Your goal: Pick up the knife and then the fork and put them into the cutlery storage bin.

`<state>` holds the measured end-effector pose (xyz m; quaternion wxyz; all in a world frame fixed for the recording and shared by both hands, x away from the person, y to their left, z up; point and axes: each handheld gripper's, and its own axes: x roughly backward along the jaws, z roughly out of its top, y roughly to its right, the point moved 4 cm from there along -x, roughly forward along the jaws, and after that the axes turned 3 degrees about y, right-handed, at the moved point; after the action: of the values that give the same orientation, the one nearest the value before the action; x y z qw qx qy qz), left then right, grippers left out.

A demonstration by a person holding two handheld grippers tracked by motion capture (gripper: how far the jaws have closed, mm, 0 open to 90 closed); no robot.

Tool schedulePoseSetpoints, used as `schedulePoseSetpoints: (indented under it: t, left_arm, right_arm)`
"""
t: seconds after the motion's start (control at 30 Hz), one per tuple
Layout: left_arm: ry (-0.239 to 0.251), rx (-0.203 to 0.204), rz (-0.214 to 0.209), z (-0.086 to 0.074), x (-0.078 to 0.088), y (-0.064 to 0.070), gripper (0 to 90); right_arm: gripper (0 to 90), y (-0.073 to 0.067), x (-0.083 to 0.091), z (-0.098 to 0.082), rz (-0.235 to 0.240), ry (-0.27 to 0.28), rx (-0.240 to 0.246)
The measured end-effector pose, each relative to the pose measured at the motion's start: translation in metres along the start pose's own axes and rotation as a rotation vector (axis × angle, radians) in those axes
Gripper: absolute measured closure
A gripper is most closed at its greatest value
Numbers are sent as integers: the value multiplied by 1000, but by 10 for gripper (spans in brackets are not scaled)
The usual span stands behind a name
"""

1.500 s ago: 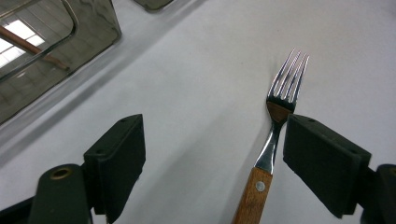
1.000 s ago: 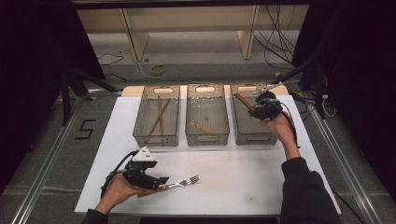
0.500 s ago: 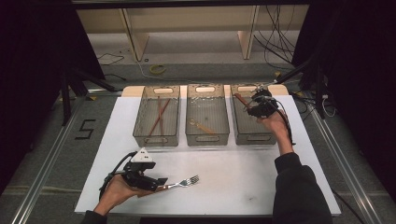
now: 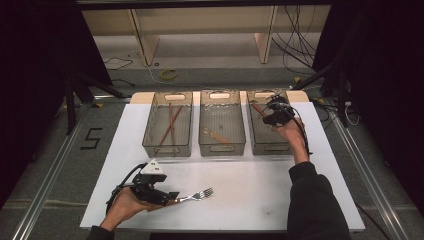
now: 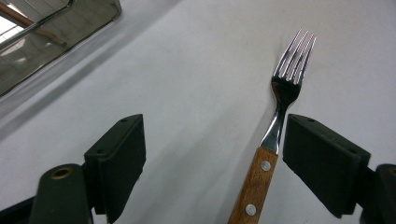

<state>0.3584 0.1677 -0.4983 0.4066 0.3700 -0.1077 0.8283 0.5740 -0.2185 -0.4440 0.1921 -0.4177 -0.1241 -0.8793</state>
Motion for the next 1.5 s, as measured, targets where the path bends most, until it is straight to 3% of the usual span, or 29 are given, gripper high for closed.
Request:
schedulePoseSetpoints:
  t: [0.27,0.4,0.77,1.1,1.5]
  left_arm:
    - [-7,-4,-1,0,0,0,209]
    - [-13,-10,-6,0,0,0,210]
    - [-31,-17,-17,3,1,3,213]
    - [-66,-24,-17,4,3,3,218]
    - [-200,-65,-23,-1,9,5,271]
  right_arm:
    - [507,-2,14,3,13,47,4]
    - [443,-8,28,1,59,86,21]
    - [357,-54,80,-24,222,199,127]
    - [340,-84,93,-50,291,212,171]
    - [335,-104,99,-69,334,195,226]
